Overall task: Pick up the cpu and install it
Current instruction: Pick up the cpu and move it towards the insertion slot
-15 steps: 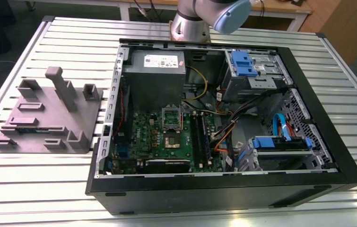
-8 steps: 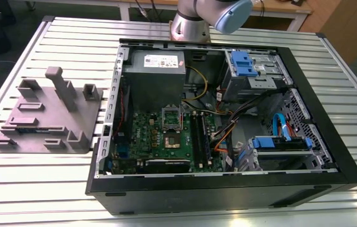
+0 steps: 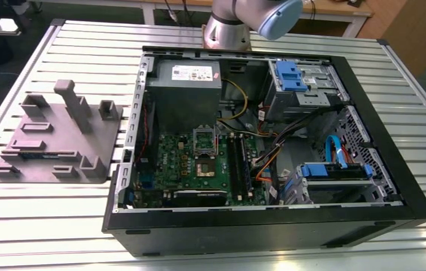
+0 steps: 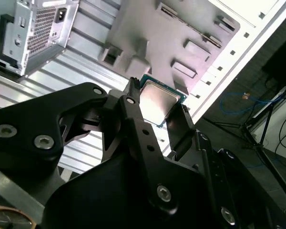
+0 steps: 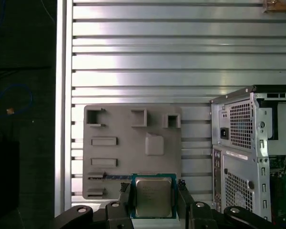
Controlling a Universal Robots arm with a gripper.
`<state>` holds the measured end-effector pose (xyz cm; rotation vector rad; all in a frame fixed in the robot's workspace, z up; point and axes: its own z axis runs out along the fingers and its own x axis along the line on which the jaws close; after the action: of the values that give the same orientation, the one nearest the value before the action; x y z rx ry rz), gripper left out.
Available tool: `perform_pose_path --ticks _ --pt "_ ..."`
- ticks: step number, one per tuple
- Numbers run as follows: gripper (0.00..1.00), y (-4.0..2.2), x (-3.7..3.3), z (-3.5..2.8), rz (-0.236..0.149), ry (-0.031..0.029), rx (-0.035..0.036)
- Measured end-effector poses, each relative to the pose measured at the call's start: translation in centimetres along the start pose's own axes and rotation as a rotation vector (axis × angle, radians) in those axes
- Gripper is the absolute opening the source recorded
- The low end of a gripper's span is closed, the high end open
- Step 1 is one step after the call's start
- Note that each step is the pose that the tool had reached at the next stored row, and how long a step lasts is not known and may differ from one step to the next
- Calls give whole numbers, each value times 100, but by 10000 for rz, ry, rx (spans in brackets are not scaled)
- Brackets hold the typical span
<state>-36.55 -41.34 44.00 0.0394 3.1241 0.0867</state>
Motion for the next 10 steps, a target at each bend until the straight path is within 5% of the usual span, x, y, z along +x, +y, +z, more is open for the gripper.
perform_pose_path --ticks 10 --pt "47 10 -453 39 0 -2 -1"
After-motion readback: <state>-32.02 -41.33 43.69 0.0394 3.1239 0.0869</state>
